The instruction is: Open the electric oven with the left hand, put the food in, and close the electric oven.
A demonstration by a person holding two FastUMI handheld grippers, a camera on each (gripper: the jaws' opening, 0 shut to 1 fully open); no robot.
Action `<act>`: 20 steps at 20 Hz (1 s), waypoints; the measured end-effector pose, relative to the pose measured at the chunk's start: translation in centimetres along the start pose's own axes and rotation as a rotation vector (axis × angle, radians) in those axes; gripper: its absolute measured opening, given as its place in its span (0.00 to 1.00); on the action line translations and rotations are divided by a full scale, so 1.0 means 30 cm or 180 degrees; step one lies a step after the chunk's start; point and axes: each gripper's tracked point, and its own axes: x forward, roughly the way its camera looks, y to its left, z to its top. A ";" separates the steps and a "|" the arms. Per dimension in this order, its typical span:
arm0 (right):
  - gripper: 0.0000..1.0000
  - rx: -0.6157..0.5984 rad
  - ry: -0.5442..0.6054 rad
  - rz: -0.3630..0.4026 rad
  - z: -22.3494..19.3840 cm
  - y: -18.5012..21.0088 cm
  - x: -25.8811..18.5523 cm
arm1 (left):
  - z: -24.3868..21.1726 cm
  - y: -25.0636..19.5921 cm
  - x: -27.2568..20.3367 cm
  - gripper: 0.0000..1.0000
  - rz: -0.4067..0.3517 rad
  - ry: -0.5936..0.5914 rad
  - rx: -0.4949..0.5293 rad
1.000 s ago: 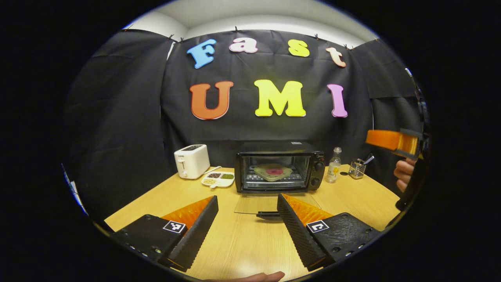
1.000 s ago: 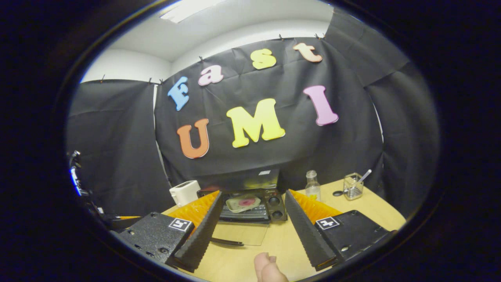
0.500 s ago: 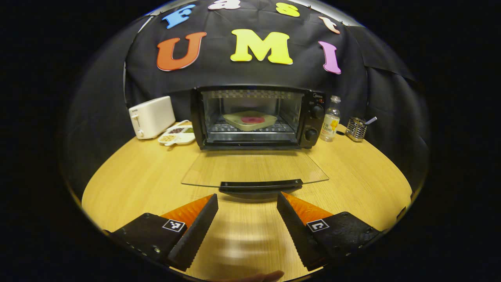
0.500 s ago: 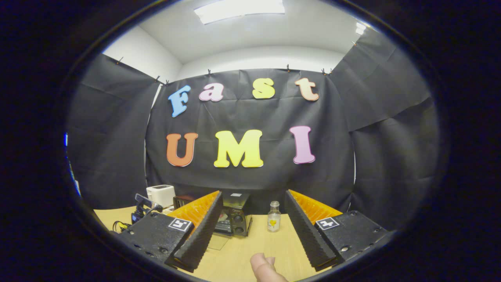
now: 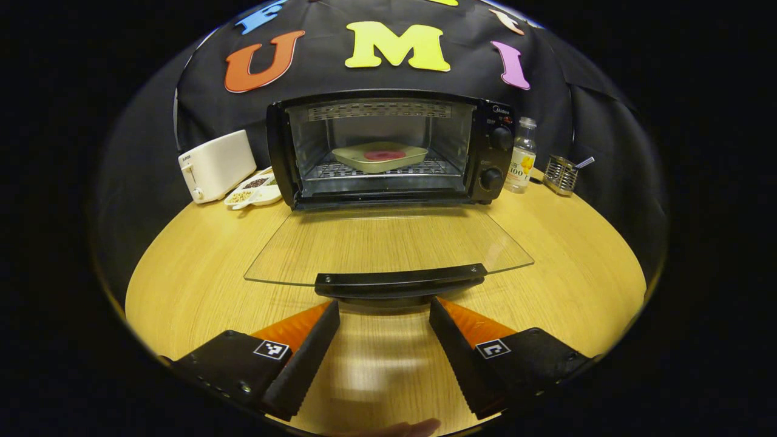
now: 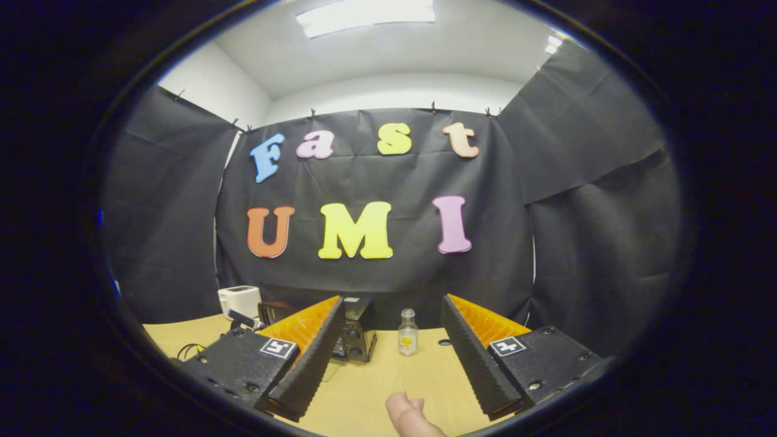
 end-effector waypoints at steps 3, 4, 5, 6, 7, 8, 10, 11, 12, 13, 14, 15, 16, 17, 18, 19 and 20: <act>0.96 -0.0109 0.0068 -0.0106 -0.011 -0.063 -0.013 | -0.008 -0.009 0.002 0.98 -0.0017 0.0084 -0.0044; 0.96 -0.0112 0.0061 -0.0123 -0.010 -0.074 -0.021 | -0.004 -0.012 0.000 0.98 -0.0019 0.0088 -0.0061; 1.00 -0.0113 0.0057 -0.0143 -0.010 -0.085 -0.030 | -0.004 -0.011 -0.002 0.98 -0.0015 0.0085 -0.0062; 1.00 -0.0108 0.0049 -0.0167 -0.011 -0.097 -0.038 | 0.002 -0.011 -0.004 0.98 -0.0009 0.0079 -0.0048; 1.00 -0.0102 0.0046 -0.0186 -0.013 -0.107 -0.040 | 0.006 -0.009 -0.005 0.98 -0.0004 0.0070 -0.0027; 1.00 -0.0101 0.0059 -0.0196 -0.017 -0.112 -0.044 | 0.008 -0.007 -0.006 0.98 -0.0001 0.0073 -0.0017; 1.00 -0.0100 0.0072 -0.0192 -0.024 -0.111 -0.052 | 0.010 -0.004 -0.010 0.98 -0.0001 0.0077 -0.0017; 1.00 -0.0102 0.0074 -0.0198 -0.025 -0.116 -0.051 | 0.011 -0.004 -0.011 0.98 -0.0004 0.0073 -0.0020; 1.00 -0.0103 0.0072 -0.0200 -0.024 -0.118 -0.052 | 0.015 -0.004 -0.012 0.98 -0.0007 0.0069 -0.0020; 1.00 -0.0102 0.0073 -0.0206 -0.024 -0.121 -0.052 | 0.013 -0.001 -0.011 0.98 -0.0010 0.0074 -0.0020; 1.00 -0.0096 0.0075 -0.0218 -0.027 -0.126 -0.053 | 0.014 -0.001 -0.011 0.98 -0.0013 0.0078 -0.0021; 1.00 -0.0093 0.0083 -0.0228 -0.032 -0.130 -0.048 | 0.014 -0.001 -0.013 0.98 -0.0016 0.0081 -0.0022; 1.00 -0.0089 0.0094 -0.0232 -0.035 -0.133 -0.047 | 0.017 -0.002 -0.016 0.98 -0.0017 0.0081 -0.0026; 1.00 -0.0084 0.0107 -0.0235 -0.041 -0.133 -0.043 | 0.017 0.000 -0.015 0.98 -0.0017 0.0079 -0.0032; 1.00 -0.0076 0.0118 -0.0234 -0.044 -0.135 -0.041 | 0.023 0.002 -0.015 0.98 -0.0016 0.0068 -0.0029; 1.00 -0.0067 0.0125 -0.0230 -0.048 -0.133 -0.040 | 0.027 0.002 -0.019 0.98 -0.0014 0.0054 -0.0025; 1.00 -0.0060 0.0132 -0.0226 -0.049 -0.131 -0.040 | 0.034 0.001 -0.025 0.98 -0.0010 0.0035 -0.0022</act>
